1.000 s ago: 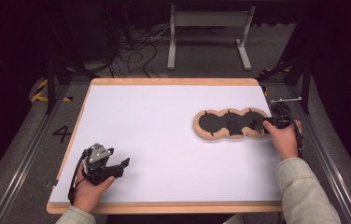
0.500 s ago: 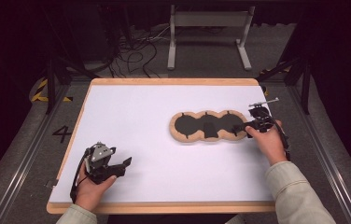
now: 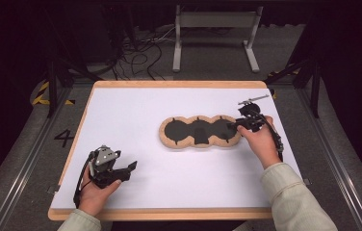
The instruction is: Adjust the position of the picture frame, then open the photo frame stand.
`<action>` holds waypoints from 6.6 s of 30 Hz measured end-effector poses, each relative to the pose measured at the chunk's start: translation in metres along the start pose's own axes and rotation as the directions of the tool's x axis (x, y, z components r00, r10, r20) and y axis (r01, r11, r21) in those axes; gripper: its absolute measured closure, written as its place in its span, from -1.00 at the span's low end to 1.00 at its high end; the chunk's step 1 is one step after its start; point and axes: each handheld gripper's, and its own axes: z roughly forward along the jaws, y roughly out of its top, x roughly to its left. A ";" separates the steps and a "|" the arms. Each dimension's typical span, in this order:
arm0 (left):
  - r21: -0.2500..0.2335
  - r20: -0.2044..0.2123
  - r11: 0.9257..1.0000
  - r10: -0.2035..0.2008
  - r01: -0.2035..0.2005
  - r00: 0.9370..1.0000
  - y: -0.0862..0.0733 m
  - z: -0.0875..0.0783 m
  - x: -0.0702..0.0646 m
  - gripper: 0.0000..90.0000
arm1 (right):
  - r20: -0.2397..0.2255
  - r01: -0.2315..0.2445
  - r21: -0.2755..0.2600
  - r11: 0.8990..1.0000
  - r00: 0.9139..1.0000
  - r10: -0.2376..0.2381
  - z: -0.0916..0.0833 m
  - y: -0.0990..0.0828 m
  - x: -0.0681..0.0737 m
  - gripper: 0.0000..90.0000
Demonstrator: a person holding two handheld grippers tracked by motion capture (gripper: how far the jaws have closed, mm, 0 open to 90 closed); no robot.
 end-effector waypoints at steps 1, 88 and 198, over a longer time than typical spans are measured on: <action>-0.004 -0.002 1.000 -0.002 0.002 1.000 -0.001 -0.001 0.000 -0.38 | -0.003 0.010 -0.003 1.000 1.000 -0.010 0.002 0.007 0.005 0.24; 0.011 0.053 1.000 0.023 -0.024 0.998 0.011 0.017 -0.002 -0.38 | -0.261 0.387 -0.041 0.921 0.886 -0.384 0.032 0.025 0.148 1.00; 0.055 0.151 0.998 0.028 -0.037 0.988 0.029 0.027 -0.009 -0.24 | -0.189 0.276 -0.245 0.929 0.927 -0.325 -0.071 -0.093 0.092 0.52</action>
